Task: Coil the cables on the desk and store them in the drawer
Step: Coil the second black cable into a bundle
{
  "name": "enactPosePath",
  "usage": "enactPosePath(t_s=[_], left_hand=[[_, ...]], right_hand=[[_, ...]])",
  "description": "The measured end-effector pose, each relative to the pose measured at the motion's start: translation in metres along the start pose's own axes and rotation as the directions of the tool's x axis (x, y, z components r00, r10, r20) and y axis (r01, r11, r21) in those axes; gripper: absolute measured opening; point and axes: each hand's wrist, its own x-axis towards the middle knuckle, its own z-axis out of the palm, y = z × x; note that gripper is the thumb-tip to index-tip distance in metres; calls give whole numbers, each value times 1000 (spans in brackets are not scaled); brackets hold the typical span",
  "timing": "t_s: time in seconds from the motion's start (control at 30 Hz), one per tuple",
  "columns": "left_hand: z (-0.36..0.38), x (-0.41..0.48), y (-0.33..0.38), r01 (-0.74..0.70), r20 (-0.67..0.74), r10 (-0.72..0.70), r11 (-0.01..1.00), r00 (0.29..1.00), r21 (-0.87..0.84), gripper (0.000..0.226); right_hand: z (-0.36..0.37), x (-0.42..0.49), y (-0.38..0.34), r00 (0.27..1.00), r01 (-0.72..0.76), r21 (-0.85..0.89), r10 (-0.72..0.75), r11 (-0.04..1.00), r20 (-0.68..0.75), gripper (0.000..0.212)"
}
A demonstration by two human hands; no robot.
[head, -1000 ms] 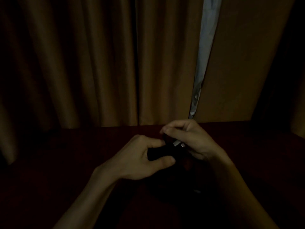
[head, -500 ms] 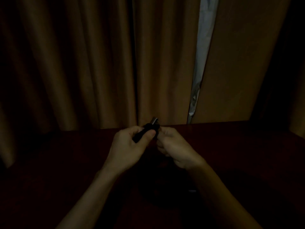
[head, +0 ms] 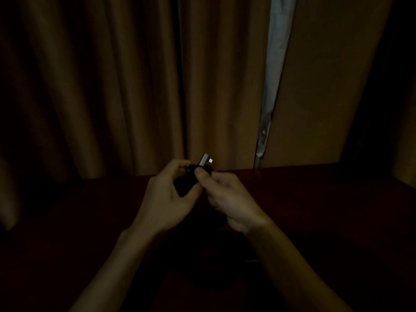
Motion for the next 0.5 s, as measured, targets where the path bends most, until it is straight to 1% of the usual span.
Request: enactPosePath(t_s=[0.03, 0.07, 0.1, 0.13, 0.17, 0.2, 0.23, 0.27, 0.33, 0.37, 0.43, 0.5], left_hand=[[-3, 2, 1, 100, 77, -88, 981, 993, -166, 28], [-5, 4, 4, 214, 130, -181, 921, 975, -324, 21], [-7, 4, 6, 318, 176, -267, 836, 948, -447, 12], [-7, 4, 9, 392, 229, -318, 752, 920, -530, 14], [-7, 4, 12, 452, 301, -338, 694, 892, -560, 28], [-5, 2, 14, 499, 374, -336, 663, 864, -558, 39], [-2, 2, 17, 520, 415, -327, 651, 849, -553, 44], [1, 1, 19, 515, 416, -317, 646, 852, -564, 44], [8, 0, 20, 462, 329, -324, 646, 887, -608, 37], [10, 0, 19, 422, 262, -332, 673, 906, -607, 35], [13, 1, 16, 353, 137, -334, 762, 933, -543, 28], [13, 1, 12, 283, 11, -305, 872, 952, -399, 17]], right_hand=[[-4, 0, -3, 1000, 7, -13, -7, 1000, 18, 36], [-8, 0, -4, 999, 14, -18, -13, 1000, 40, 40], [-10, 0, -6, 998, 23, -22, -21, 1000, 60, 44], [-11, -1, -7, 996, 38, -15, -37, 999, 81, 44], [-11, -2, -8, 993, 51, 1, -51, 999, 107, 42], [-10, -3, -8, 988, 54, 30, -57, 998, 142, 38], [-9, -2, -8, 983, 48, 66, -59, 997, 176, 35], [-9, -1, -6, 978, 46, 82, -61, 996, 199, 34], [-12, 3, -3, 982, 48, 22, -51, 999, 179, 31], [-13, 4, -2, 987, 46, 1, -46, 999, 157, 30], [-14, 6, 0, 991, 7, 48, -14, 999, 134, 26], [-11, 6, -2, 988, -85, 164, 63, 983, 138, 19]])
